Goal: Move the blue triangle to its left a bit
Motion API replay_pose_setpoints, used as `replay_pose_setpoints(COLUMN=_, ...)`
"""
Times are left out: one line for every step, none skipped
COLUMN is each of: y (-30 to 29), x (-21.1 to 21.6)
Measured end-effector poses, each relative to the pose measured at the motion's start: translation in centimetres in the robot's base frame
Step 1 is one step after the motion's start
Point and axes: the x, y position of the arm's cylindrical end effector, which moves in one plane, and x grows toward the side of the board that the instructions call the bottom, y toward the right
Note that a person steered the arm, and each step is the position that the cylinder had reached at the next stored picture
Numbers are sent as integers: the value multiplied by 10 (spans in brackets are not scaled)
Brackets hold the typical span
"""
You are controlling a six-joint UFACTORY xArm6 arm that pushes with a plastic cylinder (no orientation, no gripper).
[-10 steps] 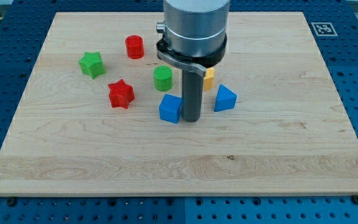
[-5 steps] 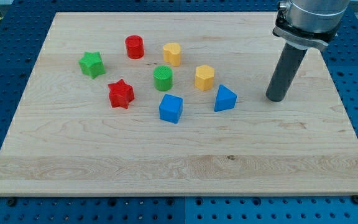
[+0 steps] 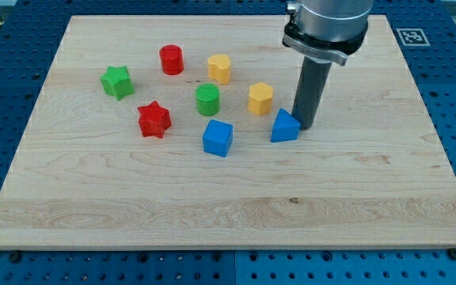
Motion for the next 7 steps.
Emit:
replay_pose_setpoints(y=-6, x=1)
replay_pose_setpoints(y=-10, x=2)
replay_pose_setpoints(y=-11, x=4)
replay_pose_setpoints(y=-6, x=4)
replay_pose_setpoints(y=30, x=1)
replay_pose_setpoints(y=80, x=1)
replay_pose_setpoints(y=89, x=1)
